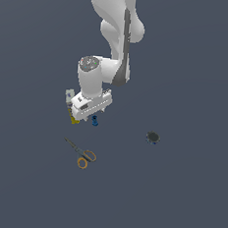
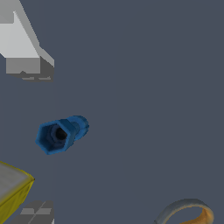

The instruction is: Pick up a designated object from a clutter of objects.

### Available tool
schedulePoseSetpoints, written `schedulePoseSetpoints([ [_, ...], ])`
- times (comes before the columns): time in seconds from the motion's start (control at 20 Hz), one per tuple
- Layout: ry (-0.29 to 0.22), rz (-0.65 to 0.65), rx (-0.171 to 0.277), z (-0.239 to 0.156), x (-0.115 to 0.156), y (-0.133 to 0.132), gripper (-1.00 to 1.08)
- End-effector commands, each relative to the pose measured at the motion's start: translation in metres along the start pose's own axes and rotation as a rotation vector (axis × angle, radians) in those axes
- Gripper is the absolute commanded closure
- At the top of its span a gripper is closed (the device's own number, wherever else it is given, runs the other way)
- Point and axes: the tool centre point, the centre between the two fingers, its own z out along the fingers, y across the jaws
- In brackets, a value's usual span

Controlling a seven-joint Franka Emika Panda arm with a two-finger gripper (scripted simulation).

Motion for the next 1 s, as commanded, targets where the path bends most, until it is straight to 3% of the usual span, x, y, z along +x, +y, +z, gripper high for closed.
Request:
schedulePoseSetpoints([
  [0.0, 0.0, -0.001, 0.0, 0.007, 0.0, 0.0, -0.92],
  [0.65, 0.0, -0.003, 0.0, 0.045, -0.001, -0.001, -0.92],
  [0.7, 0.0, -0.003, 0.0, 0.045, -0.001, -0.001, 1.08],
  [0.95, 0.0, -0.003, 0.0, 0.045, -0.001, -0.001, 1.08],
])
